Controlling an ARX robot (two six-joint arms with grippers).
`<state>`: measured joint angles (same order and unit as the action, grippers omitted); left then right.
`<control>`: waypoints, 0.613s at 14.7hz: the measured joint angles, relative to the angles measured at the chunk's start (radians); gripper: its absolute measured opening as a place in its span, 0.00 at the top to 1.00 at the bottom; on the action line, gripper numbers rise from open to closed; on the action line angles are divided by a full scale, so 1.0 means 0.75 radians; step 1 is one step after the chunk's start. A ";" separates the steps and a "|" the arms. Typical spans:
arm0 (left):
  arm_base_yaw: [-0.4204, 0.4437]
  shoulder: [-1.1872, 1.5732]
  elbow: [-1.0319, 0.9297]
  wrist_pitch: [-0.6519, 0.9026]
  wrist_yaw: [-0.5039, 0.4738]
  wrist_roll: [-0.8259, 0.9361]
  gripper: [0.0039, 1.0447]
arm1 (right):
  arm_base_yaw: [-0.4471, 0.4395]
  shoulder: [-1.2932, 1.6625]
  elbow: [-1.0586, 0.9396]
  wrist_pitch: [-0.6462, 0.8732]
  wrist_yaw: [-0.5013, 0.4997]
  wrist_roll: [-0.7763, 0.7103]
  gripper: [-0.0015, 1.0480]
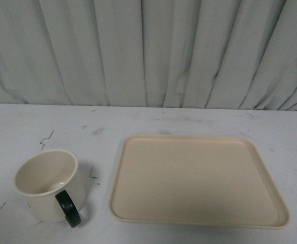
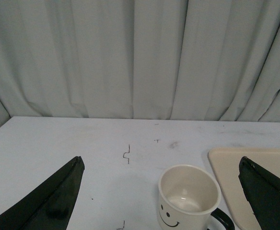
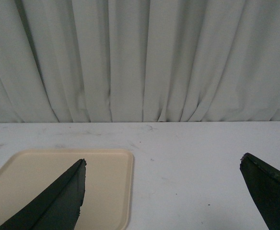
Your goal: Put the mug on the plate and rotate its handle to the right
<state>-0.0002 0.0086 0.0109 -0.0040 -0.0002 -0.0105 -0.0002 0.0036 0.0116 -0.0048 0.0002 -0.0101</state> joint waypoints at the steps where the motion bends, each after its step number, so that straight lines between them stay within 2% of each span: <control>1: 0.000 0.000 0.000 0.000 0.000 -0.001 0.06 | 0.000 0.000 0.000 0.000 -0.001 0.000 0.06; 9: 0.000 0.000 0.000 0.000 0.000 0.000 0.06 | 0.000 0.000 0.000 0.000 0.000 0.000 0.06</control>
<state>-0.0002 0.0086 0.0109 -0.0040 -0.0002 -0.0105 -0.0002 0.0036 0.0116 -0.0048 0.0002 -0.0101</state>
